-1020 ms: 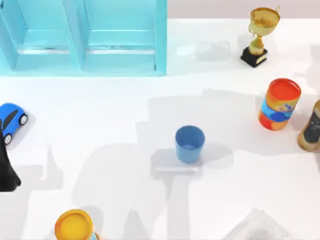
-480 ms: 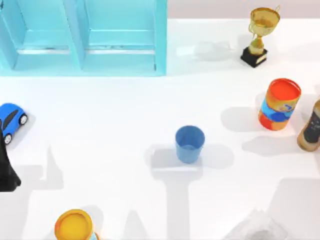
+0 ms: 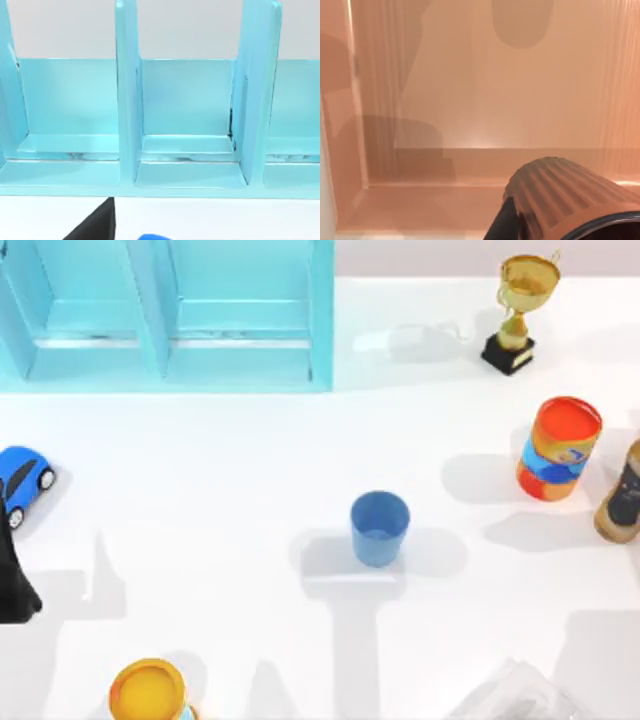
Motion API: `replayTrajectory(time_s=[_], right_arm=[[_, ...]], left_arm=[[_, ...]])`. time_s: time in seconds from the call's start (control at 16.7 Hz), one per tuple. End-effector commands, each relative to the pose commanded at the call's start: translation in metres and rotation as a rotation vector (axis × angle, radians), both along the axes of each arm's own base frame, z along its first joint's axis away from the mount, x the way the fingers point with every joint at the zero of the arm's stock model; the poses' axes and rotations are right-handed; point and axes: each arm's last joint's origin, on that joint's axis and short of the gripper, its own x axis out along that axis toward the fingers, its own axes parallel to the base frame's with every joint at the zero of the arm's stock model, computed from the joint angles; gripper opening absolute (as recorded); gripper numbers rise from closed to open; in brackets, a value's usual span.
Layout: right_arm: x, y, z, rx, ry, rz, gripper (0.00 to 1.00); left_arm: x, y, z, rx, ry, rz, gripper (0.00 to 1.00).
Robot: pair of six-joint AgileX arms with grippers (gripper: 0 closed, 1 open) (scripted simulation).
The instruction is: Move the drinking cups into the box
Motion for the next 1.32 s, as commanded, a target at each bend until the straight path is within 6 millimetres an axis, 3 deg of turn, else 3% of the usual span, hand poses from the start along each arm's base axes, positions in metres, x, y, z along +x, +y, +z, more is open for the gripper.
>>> replayTrajectory(time_s=[0.42, 0.72, 1.32], right_arm=[[-0.002, 0.0, -0.054, 0.0, -0.002, -0.002, 0.0], [-0.002, 0.0, -0.06, -0.001, 0.001, -0.001, 0.0], [-0.002, 0.0, -0.06, -0.001, 0.001, -0.001, 0.75]], left_arm=[[0.0, 0.0, 0.0, 0.0, 0.0, 0.0, 1.0], [0.0, 0.0, 0.0, 0.0, 0.0, 0.0, 1.0], [0.0, 0.0, 0.0, 0.0, 0.0, 0.0, 1.0]])
